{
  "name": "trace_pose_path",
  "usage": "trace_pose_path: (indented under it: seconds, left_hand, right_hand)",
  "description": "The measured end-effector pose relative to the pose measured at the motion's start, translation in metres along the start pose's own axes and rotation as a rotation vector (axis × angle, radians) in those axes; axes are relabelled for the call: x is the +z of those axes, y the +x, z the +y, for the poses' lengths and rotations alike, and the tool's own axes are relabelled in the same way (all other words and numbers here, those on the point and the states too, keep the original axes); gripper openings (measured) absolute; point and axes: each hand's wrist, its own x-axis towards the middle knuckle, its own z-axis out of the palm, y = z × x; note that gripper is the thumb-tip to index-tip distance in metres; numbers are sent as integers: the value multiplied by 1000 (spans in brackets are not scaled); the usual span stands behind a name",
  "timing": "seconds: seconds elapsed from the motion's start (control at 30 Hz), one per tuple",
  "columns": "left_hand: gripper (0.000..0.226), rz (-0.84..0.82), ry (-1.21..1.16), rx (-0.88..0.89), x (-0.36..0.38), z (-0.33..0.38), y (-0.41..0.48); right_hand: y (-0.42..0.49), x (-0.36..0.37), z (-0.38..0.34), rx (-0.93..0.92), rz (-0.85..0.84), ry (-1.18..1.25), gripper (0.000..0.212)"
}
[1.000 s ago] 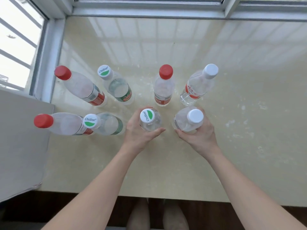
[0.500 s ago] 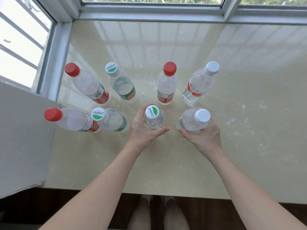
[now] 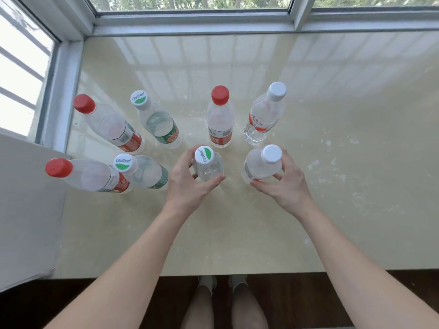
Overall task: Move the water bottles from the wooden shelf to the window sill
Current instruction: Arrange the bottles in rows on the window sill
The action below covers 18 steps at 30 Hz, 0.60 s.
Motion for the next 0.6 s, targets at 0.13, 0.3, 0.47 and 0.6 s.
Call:
trace_pose_path:
  seconds: [0.13,0.3,0.47,0.6]
  left_hand:
    - [66,-36,15,33,3,3,1]
    - [59,-40,-10,-7,1,1,0]
    - [65,-43,22,-14,4,-1,-1]
    - [63,-50,59,-31,7,-7,-1]
  right_hand:
    - [4,0,2,-1,65,-20,70]
    - [-3,-5,1,-23,157,-117,62]
    - [-2,-4,2,-72,180,-226,66]
    - [7,-1,9,-32,114,-199,72]
